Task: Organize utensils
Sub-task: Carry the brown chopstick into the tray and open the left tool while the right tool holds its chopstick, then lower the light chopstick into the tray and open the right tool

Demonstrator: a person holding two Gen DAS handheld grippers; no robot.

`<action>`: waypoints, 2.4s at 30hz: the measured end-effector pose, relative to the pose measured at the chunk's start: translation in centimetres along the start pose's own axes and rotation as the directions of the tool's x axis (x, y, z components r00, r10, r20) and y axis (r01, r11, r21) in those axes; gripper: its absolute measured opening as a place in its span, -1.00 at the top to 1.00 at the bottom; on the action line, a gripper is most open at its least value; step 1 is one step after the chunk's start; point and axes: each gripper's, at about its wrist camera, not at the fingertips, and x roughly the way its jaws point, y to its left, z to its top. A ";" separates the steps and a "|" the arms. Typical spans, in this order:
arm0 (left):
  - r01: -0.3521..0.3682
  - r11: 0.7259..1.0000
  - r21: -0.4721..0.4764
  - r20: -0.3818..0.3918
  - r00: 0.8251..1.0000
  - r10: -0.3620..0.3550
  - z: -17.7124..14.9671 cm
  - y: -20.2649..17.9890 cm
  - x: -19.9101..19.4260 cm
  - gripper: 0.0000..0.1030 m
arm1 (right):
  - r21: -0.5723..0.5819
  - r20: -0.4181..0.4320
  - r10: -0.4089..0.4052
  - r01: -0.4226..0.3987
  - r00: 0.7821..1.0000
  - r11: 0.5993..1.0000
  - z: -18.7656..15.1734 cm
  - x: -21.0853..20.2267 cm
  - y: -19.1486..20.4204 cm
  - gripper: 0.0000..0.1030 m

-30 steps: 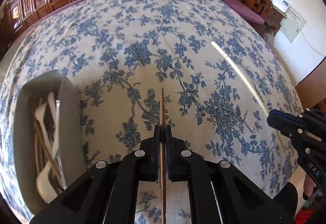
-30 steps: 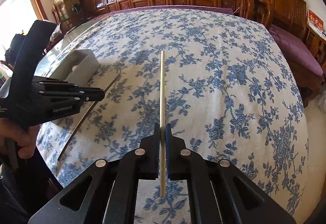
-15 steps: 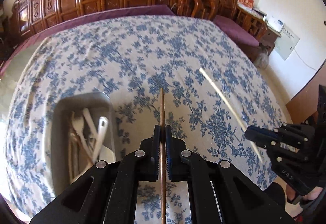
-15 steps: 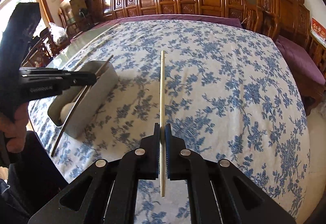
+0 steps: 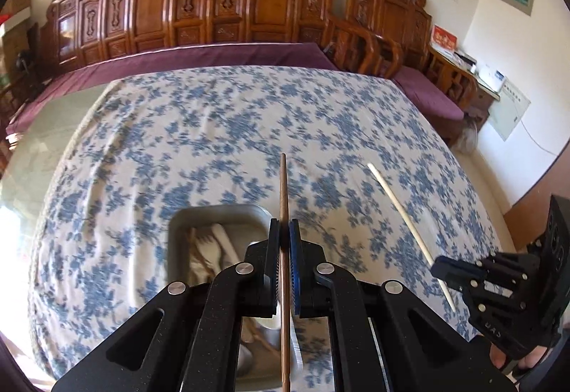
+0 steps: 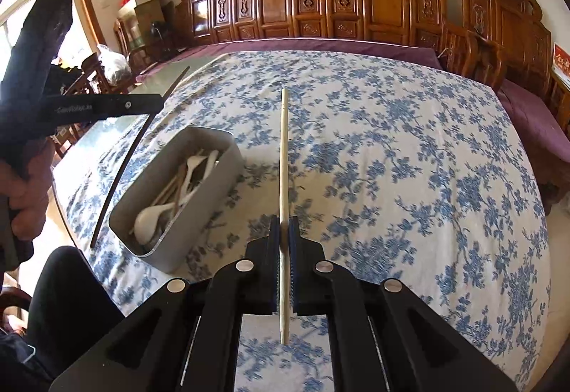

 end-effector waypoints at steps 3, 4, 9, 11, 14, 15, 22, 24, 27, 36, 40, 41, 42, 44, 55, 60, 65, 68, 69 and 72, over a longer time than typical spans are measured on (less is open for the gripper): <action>-0.013 1.000 -0.018 -0.001 1.000 0.013 0.2 1.7 0.2 0.92 | -0.004 -0.001 0.009 -0.009 1.000 1.000 0.4 0.5 0.8 0.89; -0.016 1.000 -0.022 -0.003 1.000 0.016 0.2 2.1 0.3 0.92 | -0.004 -0.001 0.011 -0.011 1.000 1.000 0.5 0.6 1.0 0.89; -0.032 0.999 -0.043 -0.018 0.999 0.031 -0.3 4.4 1.4 0.92 | -0.005 -0.005 0.021 -0.021 1.000 1.000 0.9 1.3 1.8 0.89; -0.038 0.998 -0.045 -0.028 0.999 0.037 -0.5 5.0 2.1 0.92 | -0.005 -0.008 0.024 -0.024 1.000 1.000 0.8 1.5 1.9 0.89; -0.048 0.998 -0.045 -0.044 0.998 0.046 -0.8 5.7 3.1 0.92 | -0.002 -0.013 0.028 -0.028 1.000 1.000 0.8 1.8 2.1 0.89; -0.049 0.998 -0.047 -0.050 0.998 0.047 -1.0 5.8 3.5 0.92 | -0.001 -0.014 0.029 -0.029 0.999 1.000 0.8 1.8 2.1 0.89; -0.041 0.995 -0.090 -0.087 0.996 0.033 -2.0 6.0 5.6 0.92 | 0.010 -0.023 0.029 -0.029 0.999 1.000 0.5 2.3 1.8 0.89; -0.039 0.994 -0.101 -0.097 0.995 0.029 -2.4 6.0 6.2 0.92 | 0.010 -0.028 0.028 -0.028 0.999 1.000 0.4 2.4 1.6 0.89; -0.042 0.994 -0.102 -0.115 0.993 0.030 -2.9 5.8 7.2 0.92 | 0.006 -0.030 0.027 -0.027 0.999 1.000 0.3 2.5 1.6 0.89; -0.045 0.994 -0.099 -0.144 0.989 0.030 -3.5 5.4 9.1 0.92 | 0.014 -0.025 0.028 -0.028 0.999 1.000 0.2 2.3 1.5 0.89; -0.035 0.994 -0.099 -0.147 0.989 0.020 -3.3 5.5 9.5 0.92 | 0.013 -0.024 0.028 -0.028 0.999 1.000 0.3 2.3 1.4 0.89; -0.028 0.994 -0.103 -0.148 0.989 0.013 -3.3 5.6 9.6 0.92 | 0.013 -0.024 0.028 -0.028 0.999 1.000 0.2 2.3 1.4 0.89; -0.021 0.994 -0.109 -0.151 0.989 0.005 -3.2 5.8 9.7 0.92 | 0.014 -0.024 0.028 -0.028 0.999 1.000 0.2 2.3 1.4 0.89; -0.006 0.993 -0.118 -0.171 0.985 -0.014 -3.3 6.0 10.1 0.92 | 0.016 -0.024 0.031 -0.030 0.999 0.999 0.2 2.3 1.4 0.89; -0.019 0.996 -0.083 -0.221 0.975 0.000 -3.4 6.5 11.0 0.92 | 0.006 -0.024 0.047 -0.047 0.999 0.999 0.3 2.6 2.4 0.89; -0.019 0.997 -0.078 -0.211 0.977 0.002 -3.0 6.6 10.5 0.92 | 0.000 -0.018 0.053 -0.053 0.998 0.999 0.4 2.5 2.9 0.88; -0.021 0.997 -0.068 -0.177 0.984 0.009 -2.7 7.0 8.4 0.92 | -0.007 -0.015 0.070 -0.070 0.997 0.998 0.8 2.6 4.0 0.88; -0.029 0.998 -0.060 -0.158 0.987 0.019 -2.7 7.4 6.9 0.92 | -0.007 -0.014 0.092 -0.092 0.996 0.996 1.2 2.9 5.2 0.88; -0.031 0.998 -0.055 -0.150 0.988 0.023 -2.8 7.6 6.2 0.92 | -0.004 -0.017 0.104 -0.104 0.994 0.995 1.4 3.1 5.8 0.89; -0.042 0.998 -0.045 -0.133 0.991 0.036 -3.0 8.2 4.6 0.92 | 0.008 -0.032 0.137 -0.136 0.990 0.991 1.7 3.9 7.4 0.89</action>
